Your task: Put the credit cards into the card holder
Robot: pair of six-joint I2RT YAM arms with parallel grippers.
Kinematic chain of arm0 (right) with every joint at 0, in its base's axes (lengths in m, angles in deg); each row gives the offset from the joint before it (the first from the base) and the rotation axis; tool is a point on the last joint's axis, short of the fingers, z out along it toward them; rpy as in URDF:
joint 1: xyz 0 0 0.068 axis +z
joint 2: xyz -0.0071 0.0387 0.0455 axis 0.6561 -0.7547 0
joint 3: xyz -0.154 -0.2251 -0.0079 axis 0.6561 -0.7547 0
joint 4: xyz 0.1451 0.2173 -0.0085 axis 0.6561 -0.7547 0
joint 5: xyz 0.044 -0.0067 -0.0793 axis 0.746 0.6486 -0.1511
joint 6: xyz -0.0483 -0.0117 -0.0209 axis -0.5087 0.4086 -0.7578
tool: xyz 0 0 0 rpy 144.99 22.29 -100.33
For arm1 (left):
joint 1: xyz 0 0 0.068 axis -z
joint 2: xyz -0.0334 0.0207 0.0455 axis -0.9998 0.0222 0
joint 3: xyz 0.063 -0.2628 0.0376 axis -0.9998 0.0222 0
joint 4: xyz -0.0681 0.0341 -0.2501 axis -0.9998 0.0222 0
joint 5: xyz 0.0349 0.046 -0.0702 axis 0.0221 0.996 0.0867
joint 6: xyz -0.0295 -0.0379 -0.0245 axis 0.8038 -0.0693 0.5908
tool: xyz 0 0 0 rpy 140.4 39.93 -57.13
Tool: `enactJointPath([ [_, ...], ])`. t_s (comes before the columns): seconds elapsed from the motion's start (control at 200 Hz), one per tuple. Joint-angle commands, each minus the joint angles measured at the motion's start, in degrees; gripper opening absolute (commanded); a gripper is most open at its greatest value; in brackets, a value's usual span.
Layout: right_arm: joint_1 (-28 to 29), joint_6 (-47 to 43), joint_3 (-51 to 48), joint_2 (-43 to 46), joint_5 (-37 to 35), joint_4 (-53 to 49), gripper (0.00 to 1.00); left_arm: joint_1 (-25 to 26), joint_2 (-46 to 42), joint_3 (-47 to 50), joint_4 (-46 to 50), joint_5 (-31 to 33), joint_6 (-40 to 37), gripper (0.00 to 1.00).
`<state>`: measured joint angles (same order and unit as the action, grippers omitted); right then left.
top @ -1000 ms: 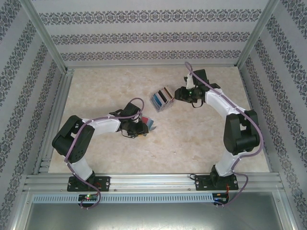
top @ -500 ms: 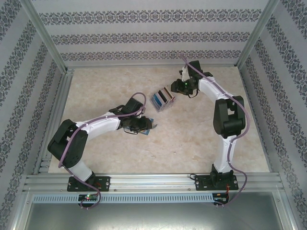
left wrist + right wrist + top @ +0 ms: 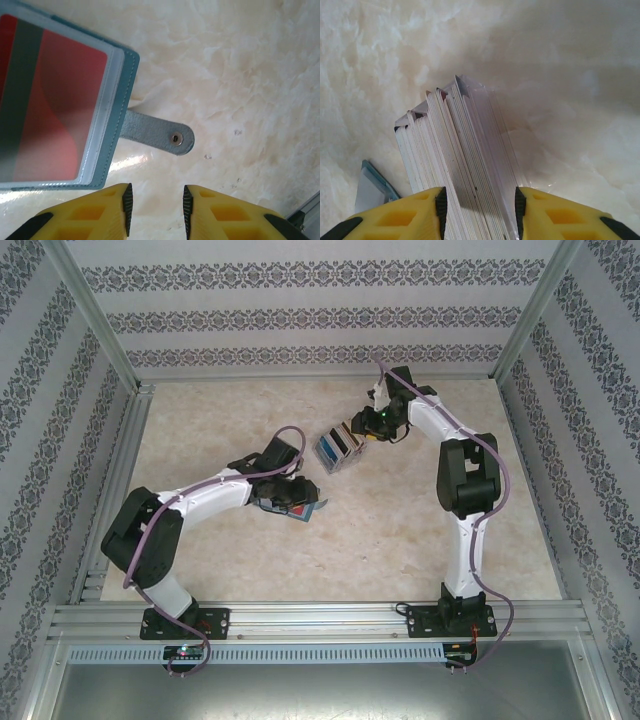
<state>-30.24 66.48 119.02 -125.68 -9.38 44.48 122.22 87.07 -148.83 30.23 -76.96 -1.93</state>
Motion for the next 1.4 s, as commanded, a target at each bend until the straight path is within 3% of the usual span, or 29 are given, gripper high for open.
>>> enactJointPath([
  [0.0,0.98,-1.49,1.78,0.15,1.47,-1.46,0.43,-0.62,1.44,-1.82,1.05,-0.29,-1.75,0.35],
  [0.36,3.02,-2.4,4.69,-2.12,0.47,-3.78,0.43,-0.62,3.17,-3.43,0.07,-1.48,-1.53,0.35],
  [0.804,4.86,-5.38,9.91,-6.24,-6.37,-8.85,0.43,-0.62,4.2,-3.34,-1.11,-2.53,-0.96,0.35],
  [1.394,4.71,-4.45,7.09,0.99,-4.56,-7.09,0.43,-0.62,4.5,-3.14,-1.59,-2.64,-0.84,0.35],
])
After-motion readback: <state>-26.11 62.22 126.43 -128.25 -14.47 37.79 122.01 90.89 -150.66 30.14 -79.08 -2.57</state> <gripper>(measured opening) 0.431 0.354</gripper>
